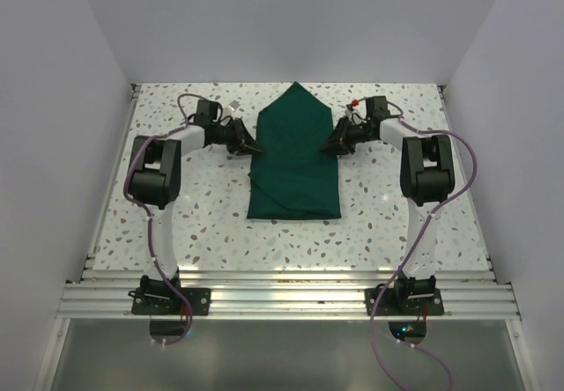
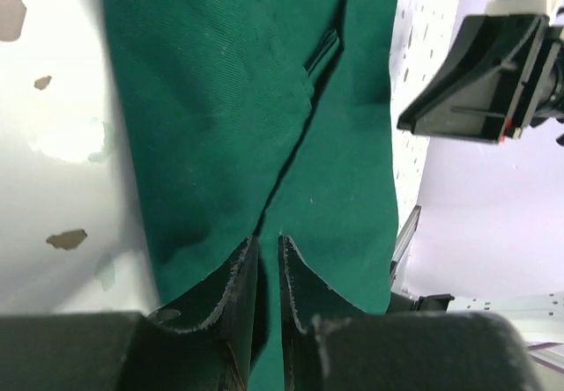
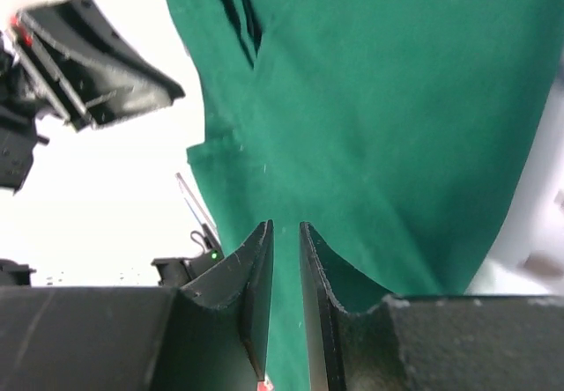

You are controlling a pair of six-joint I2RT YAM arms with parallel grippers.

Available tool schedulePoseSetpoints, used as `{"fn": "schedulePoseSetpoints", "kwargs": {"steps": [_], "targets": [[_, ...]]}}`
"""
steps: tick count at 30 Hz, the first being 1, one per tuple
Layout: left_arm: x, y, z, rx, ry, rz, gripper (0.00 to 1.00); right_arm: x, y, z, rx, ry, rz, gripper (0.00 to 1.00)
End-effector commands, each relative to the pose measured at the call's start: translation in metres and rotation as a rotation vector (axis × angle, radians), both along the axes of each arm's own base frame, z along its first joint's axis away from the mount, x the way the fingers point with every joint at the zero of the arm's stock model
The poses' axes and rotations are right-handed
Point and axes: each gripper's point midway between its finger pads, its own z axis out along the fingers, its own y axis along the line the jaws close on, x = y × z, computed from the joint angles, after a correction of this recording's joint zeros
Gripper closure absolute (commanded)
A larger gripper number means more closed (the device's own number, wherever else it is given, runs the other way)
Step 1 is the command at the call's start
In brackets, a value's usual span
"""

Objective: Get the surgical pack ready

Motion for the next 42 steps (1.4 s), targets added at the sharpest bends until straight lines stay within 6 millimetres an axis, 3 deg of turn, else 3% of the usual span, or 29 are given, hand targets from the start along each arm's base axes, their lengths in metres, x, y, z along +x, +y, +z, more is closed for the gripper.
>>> {"fn": "schedulePoseSetpoints", "kwargs": {"steps": [1, 9, 12, 14, 16, 20, 23, 24, 26, 27, 29, 30, 31, 32, 33, 36, 39, 40, 42], "targets": [[0.001, 0.000, -0.017, -0.017, 0.028, -0.018, 0.81, -0.015, -0.003, 0.013, 0.012, -0.003, 0.005, 0.77], [-0.016, 0.019, -0.067, 0.080, 0.135, -0.010, 0.82, -0.030, -0.018, -0.040, -0.096, 0.054, -0.024, 0.78], [-0.010, 0.030, -0.063, 0.085, 0.119, 0.018, 0.87, -0.033, -0.027, -0.048, -0.163, 0.051, -0.031, 0.78], [0.003, 0.037, -0.052, 0.097, 0.050, 0.043, 0.88, -0.023, -0.030, -0.037, -0.195, -0.007, -0.049, 0.77], [0.020, 0.039, -0.026, 0.111, -0.048, 0.056, 0.87, -0.013, -0.031, -0.026, -0.212, -0.046, -0.056, 0.76], [0.053, 0.038, 0.009, 0.100, -0.181, 0.083, 0.75, 0.033, -0.035, 0.011, -0.243, -0.186, -0.098, 0.72], [0.077, 0.035, 0.027, 0.071, -0.234, 0.117, 0.66, 0.068, -0.036, 0.036, -0.252, -0.273, -0.168, 0.64], [0.085, 0.033, 0.022, 0.059, -0.232, 0.127, 0.64, 0.079, -0.040, 0.035, -0.270, -0.274, -0.211, 0.61], [0.105, 0.032, 0.033, 0.050, -0.288, 0.141, 0.62, 0.100, -0.043, 0.047, -0.288, -0.327, -0.257, 0.48], [0.116, 0.032, 0.033, 0.061, -0.309, 0.152, 0.60, 0.108, -0.049, 0.033, -0.332, -0.311, -0.288, 0.44], [0.130, 0.035, 0.033, 0.080, -0.347, 0.172, 0.56, 0.124, -0.051, 0.034, -0.346, -0.334, -0.308, 0.36], [0.138, 0.035, 0.031, 0.085, -0.368, 0.172, 0.54, 0.129, -0.055, 0.014, -0.382, -0.310, -0.313, 0.33], [0.143, 0.035, 0.027, 0.098, -0.375, 0.179, 0.50, 0.131, -0.055, 0.006, -0.396, -0.292, -0.311, 0.29], [0.146, 0.036, 0.023, 0.109, -0.374, 0.180, 0.48, 0.139, -0.054, 0.010, -0.397, -0.317, -0.313, 0.26], [0.152, 0.035, 0.019, 0.121, -0.394, 0.172, 0.47, 0.143, -0.056, -0.005, -0.416, -0.302, -0.315, 0.25], [0.157, 0.032, 0.003, 0.162, -0.406, 0.168, 0.43, 0.156, -0.055, -0.006, -0.440, -0.343, -0.319, 0.23], [0.158, 0.025, -0.011, 0.203, -0.410, 0.163, 0.41, 0.164, -0.057, -0.019, -0.465, -0.342, -0.326, 0.22], [0.160, 0.025, -0.015, 0.215, -0.409, 0.171, 0.40, 0.163, -0.058, -0.033, -0.474, -0.320, -0.322, 0.22], [0.160, 0.015, -0.019, 0.213, -0.422, 0.152, 0.39, 0.169, -0.057, -0.032, -0.471, -0.333, -0.313, 0.22]]}}
